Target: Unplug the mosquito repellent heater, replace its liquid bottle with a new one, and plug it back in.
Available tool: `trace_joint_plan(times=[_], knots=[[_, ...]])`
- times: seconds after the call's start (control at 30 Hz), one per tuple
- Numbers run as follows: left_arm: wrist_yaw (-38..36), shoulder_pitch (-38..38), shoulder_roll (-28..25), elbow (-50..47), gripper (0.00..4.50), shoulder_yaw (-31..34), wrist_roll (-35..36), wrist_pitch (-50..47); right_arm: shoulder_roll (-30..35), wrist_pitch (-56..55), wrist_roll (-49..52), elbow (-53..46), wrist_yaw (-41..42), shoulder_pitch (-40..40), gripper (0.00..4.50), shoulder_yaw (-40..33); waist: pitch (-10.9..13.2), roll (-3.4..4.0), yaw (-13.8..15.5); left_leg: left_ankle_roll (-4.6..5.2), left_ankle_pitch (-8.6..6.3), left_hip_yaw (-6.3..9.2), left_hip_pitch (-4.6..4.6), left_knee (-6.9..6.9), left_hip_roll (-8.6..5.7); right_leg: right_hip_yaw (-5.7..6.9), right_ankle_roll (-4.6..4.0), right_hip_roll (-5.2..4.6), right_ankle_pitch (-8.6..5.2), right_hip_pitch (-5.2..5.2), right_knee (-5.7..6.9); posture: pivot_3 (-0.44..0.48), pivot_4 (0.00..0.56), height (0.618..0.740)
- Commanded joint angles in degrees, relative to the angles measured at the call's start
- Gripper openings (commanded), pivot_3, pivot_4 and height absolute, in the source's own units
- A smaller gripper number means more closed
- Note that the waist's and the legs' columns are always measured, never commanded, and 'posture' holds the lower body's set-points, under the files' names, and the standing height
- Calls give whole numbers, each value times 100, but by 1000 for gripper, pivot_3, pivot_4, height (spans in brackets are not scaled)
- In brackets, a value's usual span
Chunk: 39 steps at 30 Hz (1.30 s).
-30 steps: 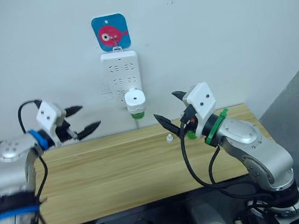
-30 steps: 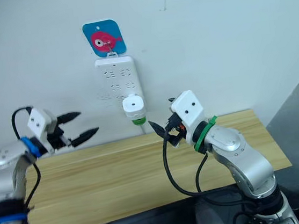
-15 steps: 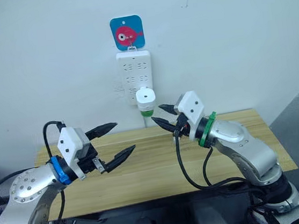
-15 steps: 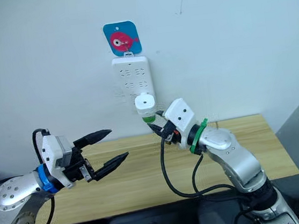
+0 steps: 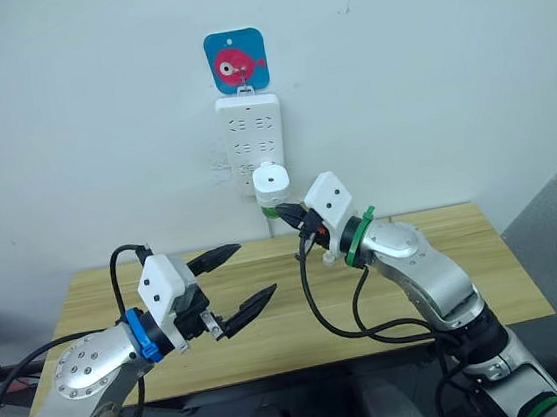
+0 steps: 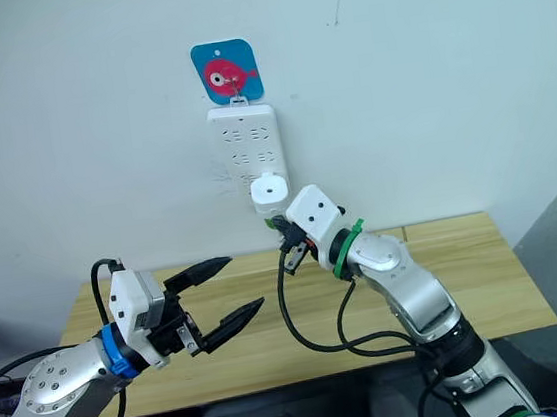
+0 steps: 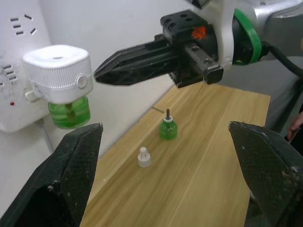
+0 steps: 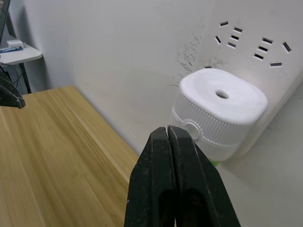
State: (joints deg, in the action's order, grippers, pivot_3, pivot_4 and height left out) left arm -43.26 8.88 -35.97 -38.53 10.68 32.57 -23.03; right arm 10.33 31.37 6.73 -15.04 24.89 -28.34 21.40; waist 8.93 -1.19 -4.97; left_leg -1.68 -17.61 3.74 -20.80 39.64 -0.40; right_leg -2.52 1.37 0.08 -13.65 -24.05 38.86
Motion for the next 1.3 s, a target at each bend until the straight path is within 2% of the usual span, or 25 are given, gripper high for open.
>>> trace_joint_plan(times=[0.03, 0.37, 0.97, 1.3], knots=[[9, -82, -7, -82, 4500, -44, -48, 149, -120, -189, -88, 46, -63, -147, 36, -89, 0, 0, 0, 0, 0, 0, -1, 0, 0, 0, -1, 0, 0, -1, 0, -93, 124, 740], [8, -355, 3, 81, 4500, -179, -145, 164, -272, -294, -228, 243, -236, -157, 36, -223, 1, 1, -3, 0, 0, 0, -1, 0, 0, 1, -1, 2, 0, -1, -1, -95, 121, 740], [-190, -354, -23, 430, 4500, -247, -208, 374, -393, -184, -289, 252, -112, -107, 36, -133, 1, 1, -9, 0, 0, -1, -1, -5, 1, 0, 4, 2, -5, -3, -4, -102, 111, 740], [-274, -300, -16, 520, 4500, -252, -261, 554, -537, -258, -436, 442, -359, -163, 36, -209, 1, 1, -9, 0, 0, -1, -2, -7, 2, -2, 9, 2, -9, -3, -8, -104, 109, 740]])
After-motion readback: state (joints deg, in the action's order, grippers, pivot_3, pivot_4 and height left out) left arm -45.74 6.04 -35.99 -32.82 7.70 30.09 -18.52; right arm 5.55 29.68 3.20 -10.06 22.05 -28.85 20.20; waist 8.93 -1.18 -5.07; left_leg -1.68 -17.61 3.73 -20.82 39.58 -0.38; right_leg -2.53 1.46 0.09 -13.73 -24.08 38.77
